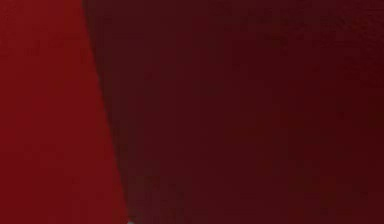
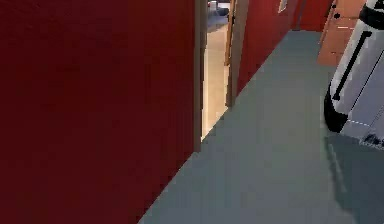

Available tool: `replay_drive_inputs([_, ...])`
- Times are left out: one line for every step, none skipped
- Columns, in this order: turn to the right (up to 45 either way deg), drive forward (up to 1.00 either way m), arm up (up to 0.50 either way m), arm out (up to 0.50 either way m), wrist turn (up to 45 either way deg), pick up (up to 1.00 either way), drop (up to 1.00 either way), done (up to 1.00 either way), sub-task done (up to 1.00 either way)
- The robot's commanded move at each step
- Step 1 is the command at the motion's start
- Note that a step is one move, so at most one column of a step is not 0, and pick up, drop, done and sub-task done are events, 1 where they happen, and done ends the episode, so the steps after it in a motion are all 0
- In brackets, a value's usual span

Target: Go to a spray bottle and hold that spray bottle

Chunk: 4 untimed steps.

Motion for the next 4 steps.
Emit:
replay_drive_inputs([-45.0, 0.0, 0.0, 0.0, 0.0, 0.0, 0.0, 0.0, 0.0])
replay_drive_inputs([-15.0, 0.0, 0.0, 0.0, 0.0, 0.0, 0.0, 0.0, 0.0])
replay_drive_inputs([0.0, 0.3, 0.0, 0.0, 0.0, 0.0, 0.0, 0.0, 0.0])
replay_drive_inputs([-45.0, 0.0, 0.0, 0.0, 0.0, 0.0, 0.0, 0.0, 0.0])
